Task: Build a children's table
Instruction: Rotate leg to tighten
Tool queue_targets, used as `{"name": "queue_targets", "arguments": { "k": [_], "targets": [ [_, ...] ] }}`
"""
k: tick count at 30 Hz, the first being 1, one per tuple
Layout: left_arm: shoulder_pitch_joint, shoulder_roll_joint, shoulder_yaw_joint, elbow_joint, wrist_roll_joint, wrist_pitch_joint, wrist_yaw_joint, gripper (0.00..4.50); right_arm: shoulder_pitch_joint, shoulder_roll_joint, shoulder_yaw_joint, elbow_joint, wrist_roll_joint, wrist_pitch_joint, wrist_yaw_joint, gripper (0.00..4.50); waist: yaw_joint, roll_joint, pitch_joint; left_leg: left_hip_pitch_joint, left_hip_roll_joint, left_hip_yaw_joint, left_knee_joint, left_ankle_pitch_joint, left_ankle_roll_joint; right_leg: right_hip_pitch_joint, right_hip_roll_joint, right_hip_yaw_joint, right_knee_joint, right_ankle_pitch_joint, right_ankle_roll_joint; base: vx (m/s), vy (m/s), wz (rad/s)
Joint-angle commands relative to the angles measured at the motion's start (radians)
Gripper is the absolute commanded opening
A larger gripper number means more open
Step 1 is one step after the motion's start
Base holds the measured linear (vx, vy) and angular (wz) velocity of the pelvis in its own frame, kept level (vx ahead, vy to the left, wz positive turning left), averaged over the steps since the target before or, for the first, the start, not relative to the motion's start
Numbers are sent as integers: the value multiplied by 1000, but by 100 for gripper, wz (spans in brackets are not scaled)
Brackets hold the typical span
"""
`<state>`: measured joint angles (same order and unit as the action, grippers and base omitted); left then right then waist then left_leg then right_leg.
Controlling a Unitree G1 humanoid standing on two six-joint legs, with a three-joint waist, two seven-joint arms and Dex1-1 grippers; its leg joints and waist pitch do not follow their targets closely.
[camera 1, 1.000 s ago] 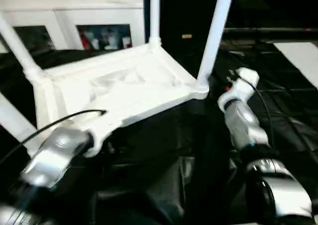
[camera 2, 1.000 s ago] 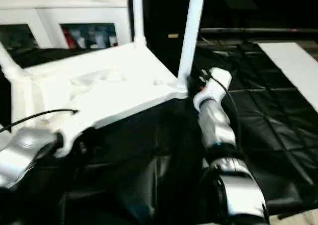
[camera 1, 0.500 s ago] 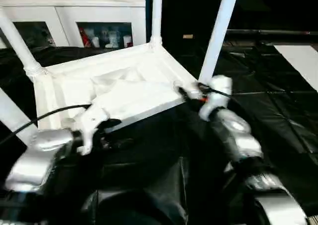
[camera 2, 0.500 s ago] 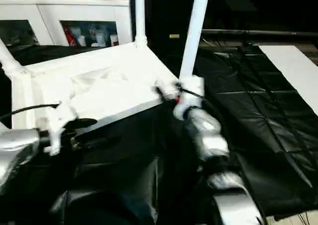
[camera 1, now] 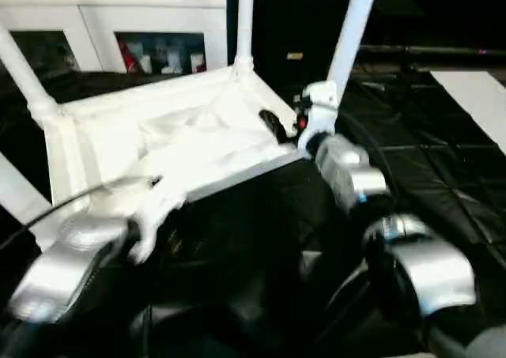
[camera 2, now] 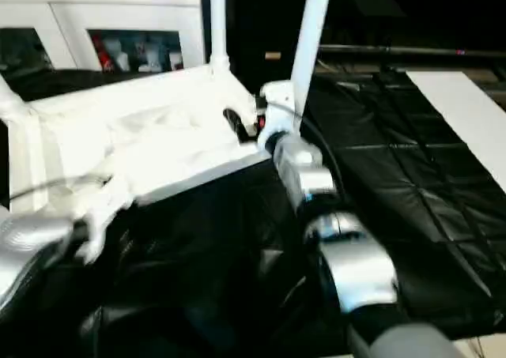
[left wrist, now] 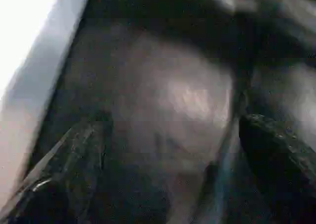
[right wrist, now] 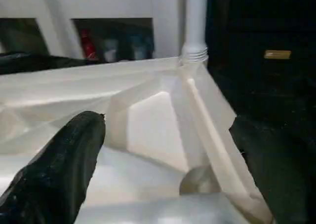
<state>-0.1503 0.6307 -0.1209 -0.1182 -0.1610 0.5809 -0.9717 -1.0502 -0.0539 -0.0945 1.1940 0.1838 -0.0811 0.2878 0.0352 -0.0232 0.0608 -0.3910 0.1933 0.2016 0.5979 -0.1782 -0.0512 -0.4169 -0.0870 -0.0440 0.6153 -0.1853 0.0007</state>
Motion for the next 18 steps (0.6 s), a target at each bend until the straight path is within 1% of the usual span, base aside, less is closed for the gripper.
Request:
{"name": "queue_targets", "arguments": {
  "k": [1, 2, 3, 4, 5, 6, 7, 8, 9, 10, 11, 12, 13, 14, 15, 16, 17, 18],
  "targets": [
    [20, 14, 25, -65, 4, 27, 25, 450, -45, -2, -50, 52, 2, -21, -109, 447, 4, 11, -69, 30, 34, -10, -69, -161, 21, 42, -40, 34, -45, -94, -257, 0, 0, 0],
    [29, 17, 29, -78, 5, 33, 29, 450, -53, -3, -62, 64, 7, -26, -136, 447, 6, 8, -64, 34, 35, -9, -72, -183, 5, 36, -38, 33, -48, -115, -246, 0, 0, 0],
    [37, 18, 34, -88, 8, 37, 34, 450, -63, -3, -81, 74, 18, -29, -165, 447, 7, 9, -63, 35, 34, -9, -72, -198, -2, 35, -36, 34, -48, -126, -239, 0, 0, 0],
    [47, 19, 38, -104, 9, 49, 40, 450, -70, -5, -92, 84, 24, -31, -182, 447, 9, -2, -55, 32, 33, -10, -76, -220, -11, 34, -36, 34, -51, -150, -222, 0, 0, 0],
    [62, 19, 47, -128, 7, 63, 54, 450, -81, -7, -104, 96, 30, -37, -216, 447, 12, -4, -54, 33, 33, -11, -78, -237, -21, 34, -38, 35, -51, -170, -207, 0, 0, 0],
    [74, 20, 52, -145, 5, 73, 64, 450, -89, -9, -112, 104, 33, -41, -238, 447, 12, -6, -54, 31, 33, -12, -78, -239, -25, 35, -39, 35, -50, -174, -202, 0, 0, 0],
    [87, 22, 58, -164, 2, 82, 69, 450, -95, -11, -116, 110, 36, -40, -256, 447, 12, -12, -50, 31, 33, -12, -79, -247, -31, 31, -39, 35, -52, -184, -192, 0, 0, 0],
    [111, 27, 67, -198, -13, 101, 86, 450, -108, -14, -120, 123, 32, -45, -268, 447, 12, -16, -49, 30, 32, -13, -80, -256, -34, 31, -38, 35, -52, -192, -185, 0, 0, 0],
    [114, 28, 68, -201, -14, 103, 88, 450, -109, -15, -121, 125, 32, -45, -269, 447, 13, -13, -49, 29, 33, -15, -80, -255, -36, 31, -40, 35, -49, -190, -185, 0, 0, 0],
    [123, 29, 73, -210, -15, 107, 95, 450, -114, -17, -123, 129, 30, -44, -275, 447, 13, -13, -47, 30, 32, -14, -81, -261, -37, 29, -38, 35, -52, -194, -181, 0, 0, 0],
    [137, 30, 80, -221, -11, 112, 107, 450, -119, -22, -130, 137, 26, -44, -295, 447, 14, -18, -44, 30, 31, -13, -80, -262, -39, 27, -36, 35, -50, -186, -177, 0, 0, 0],
    [141, 29, 84, -224, -10, 113, 112, 450, -122, -24, -135, 140, 24, -45, -306, 447, 15, -19, -43, 31, 31, -13, -81, -265, -39, 27, -35, 35, -51, -187, -175, 0, 0, 0],
    [148, 26, 90, -230, -10, 116, 121, 450, -125, -32, -143, 144, 24, -45, -324, 447, 15, -35, -42, 30, 31, -11, -80, -264, -37, 26, -34, 35, -53, -193, -168, 0, 0, 0],
    [154, 24, 95, -235, -10, 119, 128, 450, -129, -38, -152, 146, 24, -46, -339, 447, 19, -34, -43, 29, 30, -12, -80, -259, -35, 28, -36, 36, -51, -195, -166, 0, 0, 0],
    [161, 23, 101, -238, -6, 118, 136, 450, -132, -45, -168, 148, 31, -46, -351, 447, 23, -30, -43, 35, 32, -11, -79, -257, -37, 24, -37, 37, -53, -196, -165, 0, 0, 0],
    [163, 23, 102, -239, -5, 118, 139, 450, -133, -48, -173, 148, 34, -45, -354, 447, 25, -29, -41, 34, 32, -11, -80, -255, -41, 23, -35, 36, -50, -185, -163, 0, 0, 0],
    [168, 22, 109, -239, -1, 118, 148, 450, -135, -55, -189, 150, 39, -49, -361, 447, 26, -32, -42, 34, 31, -11, -80, -256, -44, 22, -32, 35, -49, -177, -158, 0, 0, 0],
    [168, 22, 109, -239, -1, 118, 148, 450, -135, -55, -189, 150, 39, -49, -361, 447, 27, -32, -43, 35, 31, -11, -79, -252, -45, 23, -33, 35, -47, -167, -158, 0, 0, 0]
  ]
}}
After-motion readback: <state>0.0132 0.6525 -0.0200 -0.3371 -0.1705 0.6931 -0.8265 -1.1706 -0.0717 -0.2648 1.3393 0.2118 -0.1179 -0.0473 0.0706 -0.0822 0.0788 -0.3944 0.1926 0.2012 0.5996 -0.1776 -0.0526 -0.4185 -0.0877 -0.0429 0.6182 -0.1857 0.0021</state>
